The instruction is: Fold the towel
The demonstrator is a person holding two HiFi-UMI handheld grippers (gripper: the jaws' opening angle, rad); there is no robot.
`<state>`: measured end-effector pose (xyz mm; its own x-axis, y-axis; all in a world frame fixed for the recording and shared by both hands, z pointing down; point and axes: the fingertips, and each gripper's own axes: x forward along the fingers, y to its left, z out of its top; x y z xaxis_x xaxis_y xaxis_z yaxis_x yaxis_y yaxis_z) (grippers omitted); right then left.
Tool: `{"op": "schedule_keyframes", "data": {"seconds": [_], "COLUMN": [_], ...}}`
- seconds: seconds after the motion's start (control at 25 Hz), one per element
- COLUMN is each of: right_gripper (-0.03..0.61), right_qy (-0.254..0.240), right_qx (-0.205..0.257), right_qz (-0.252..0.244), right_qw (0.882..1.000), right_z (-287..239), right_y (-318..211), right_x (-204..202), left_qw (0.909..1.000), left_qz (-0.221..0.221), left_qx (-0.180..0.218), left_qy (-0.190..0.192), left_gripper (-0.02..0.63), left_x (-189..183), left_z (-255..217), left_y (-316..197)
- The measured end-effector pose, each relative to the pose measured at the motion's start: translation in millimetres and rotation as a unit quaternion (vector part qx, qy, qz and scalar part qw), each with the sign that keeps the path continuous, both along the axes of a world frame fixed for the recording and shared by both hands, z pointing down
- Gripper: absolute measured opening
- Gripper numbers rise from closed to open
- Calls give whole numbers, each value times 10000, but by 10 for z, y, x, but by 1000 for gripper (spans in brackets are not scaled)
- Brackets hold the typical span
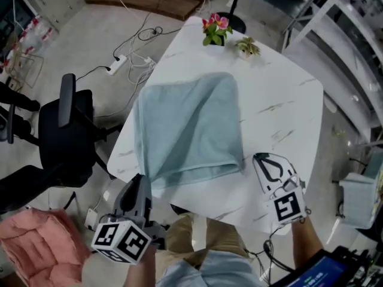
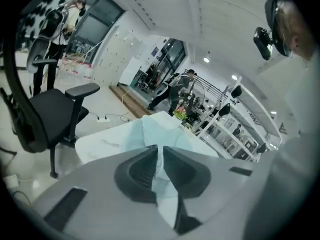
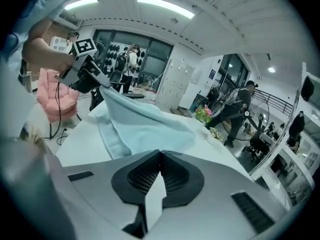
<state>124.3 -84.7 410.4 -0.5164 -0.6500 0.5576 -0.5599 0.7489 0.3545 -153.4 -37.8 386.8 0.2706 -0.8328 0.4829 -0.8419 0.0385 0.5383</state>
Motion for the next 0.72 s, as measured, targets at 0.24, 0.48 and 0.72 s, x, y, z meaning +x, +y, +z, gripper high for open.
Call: {"op": "schedule_keyframes", "data": {"seconds": [0.24,0.48,0.72], "right_gripper": [121,82,31], "right_qy": [-7,530,386], "right_qx": [-646,-206,167], "right_qz": [-553,-49,-227], "right_qw": [9964,9984,9989], "right_z": [248,543,275], "right_y": [291,97,61], "right_x": [-222,-257,9], "left_qw": [9987,9987,9976], "left_qz": [-365,-332,-392], "left_qx": [-298,-337,-331], "left_qy": [169,183,463], "left_gripper": [40,40,40], "left_x": [-86,-59,-24], "left_z": [397,428,318], "left_y": [165,137,198]}}
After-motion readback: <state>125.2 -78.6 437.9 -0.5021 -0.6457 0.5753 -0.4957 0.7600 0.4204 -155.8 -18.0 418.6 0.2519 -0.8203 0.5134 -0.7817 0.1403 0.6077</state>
